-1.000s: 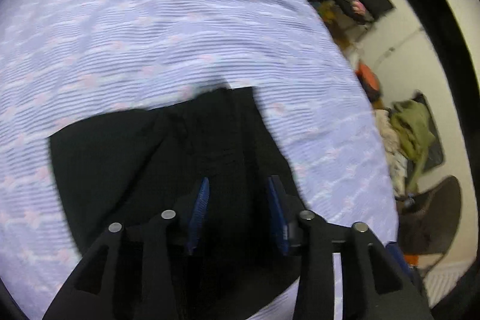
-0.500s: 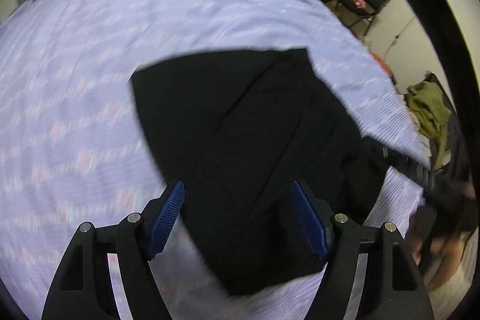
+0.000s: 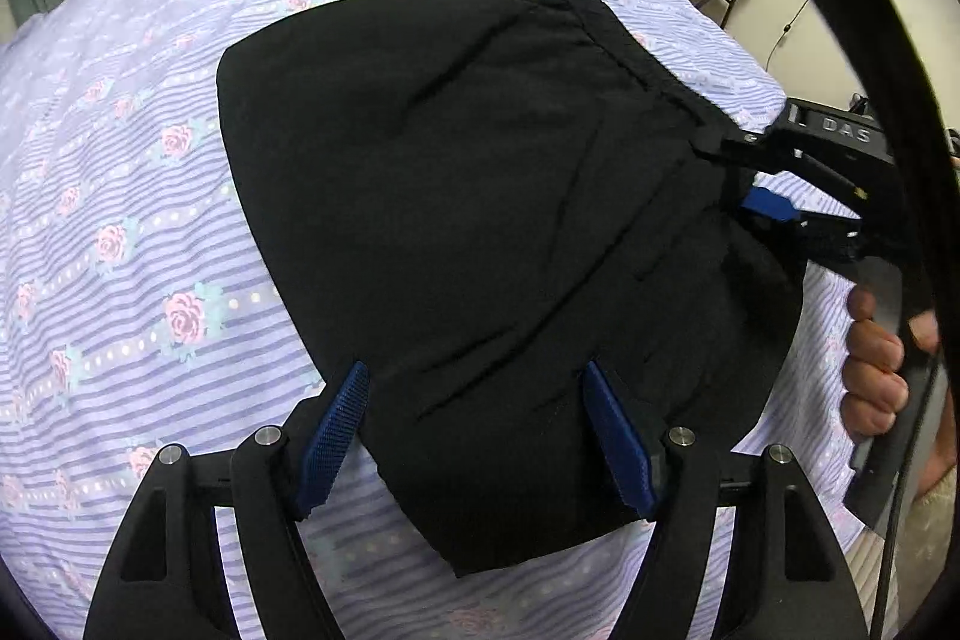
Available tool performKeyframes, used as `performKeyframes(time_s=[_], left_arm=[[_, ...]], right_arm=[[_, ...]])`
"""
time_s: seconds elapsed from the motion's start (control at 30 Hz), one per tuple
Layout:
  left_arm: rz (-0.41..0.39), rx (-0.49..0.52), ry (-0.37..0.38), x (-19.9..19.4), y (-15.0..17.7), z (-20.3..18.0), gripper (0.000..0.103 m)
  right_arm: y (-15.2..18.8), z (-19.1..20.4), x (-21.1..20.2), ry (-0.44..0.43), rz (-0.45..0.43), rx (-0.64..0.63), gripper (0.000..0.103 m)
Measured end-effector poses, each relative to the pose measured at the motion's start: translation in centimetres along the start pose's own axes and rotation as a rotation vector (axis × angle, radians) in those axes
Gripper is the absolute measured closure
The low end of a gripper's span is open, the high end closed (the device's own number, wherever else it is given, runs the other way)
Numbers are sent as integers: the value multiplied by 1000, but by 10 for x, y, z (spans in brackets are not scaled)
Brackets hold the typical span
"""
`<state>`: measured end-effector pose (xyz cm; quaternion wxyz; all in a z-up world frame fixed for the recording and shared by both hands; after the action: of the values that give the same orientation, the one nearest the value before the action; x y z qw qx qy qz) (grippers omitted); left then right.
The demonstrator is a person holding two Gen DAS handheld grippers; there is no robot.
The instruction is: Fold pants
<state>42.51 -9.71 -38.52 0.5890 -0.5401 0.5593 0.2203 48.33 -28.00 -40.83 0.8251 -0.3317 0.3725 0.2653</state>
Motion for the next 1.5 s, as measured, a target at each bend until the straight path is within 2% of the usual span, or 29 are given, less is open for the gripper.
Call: performKeyframes(time_s=[0.1,0.2,0.37,0.4,0.47,0.53,0.6,0.73,0.8,0.87,0.97,1.03,1.13,1.27,1.37,1.5], left_arm=[[-8,13,12,5,-11,-13,30],[-5,24,29,3,-11,-21,30],[9,51,30,0,-7,-33,29],[11,55,29,-2,-8,-33,29],[14,58,44,-15,-5,-33,29],[-6,54,46,-32,-6,-22,29],[-50,48,24,-57,-5,-7,26],[-122,23,-43,-99,-9,41,25],[-152,5,-83,-113,-15,73,25],[-169,-8,-144,-121,-13,99,25],[-197,-38,-173,-123,-23,129,25],[-204,-55,-158,-116,-32,139,25],[-211,-83,-115,-95,-53,147,25],[-209,-186,3,-60,-93,158,25],[-201,-248,87,-31,-117,160,26],[-142,-193,120,9,-136,141,32]], right_arm=[[-4,9,-25,60,-50,-87,59],[-9,9,-31,134,-68,-138,60],[-13,-7,-17,269,-33,-198,58],[-12,-9,-18,271,-37,-197,55],[-7,-7,-29,300,-57,-170,34],[-4,-4,-54,339,-111,-183,30],[3,8,-77,360,-148,-222,30],[37,41,-119,334,-167,-284,30],[62,61,-126,287,-148,-310,30],[90,77,-124,238,-111,-323,30],[137,97,-104,181,-22,-368,35],[157,108,-92,130,19,-385,41],[165,111,-74,125,40,-358,44],[149,93,-70,132,6,-149,46],[141,80,-63,179,-8,-56,46],[139,70,-50,207,10,-13,47]])
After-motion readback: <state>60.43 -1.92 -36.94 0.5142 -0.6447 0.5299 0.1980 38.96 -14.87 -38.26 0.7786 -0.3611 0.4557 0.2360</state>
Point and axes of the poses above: each gripper's, at about its wrist camera, not at the fingertips, and x roughly the way its jaws point, z to its left, y to its underside, the point moved 7 cm from there along x, roughly the way its jaws point, and after that the axes turned 2 degrees about y, right-handed, at the moved point
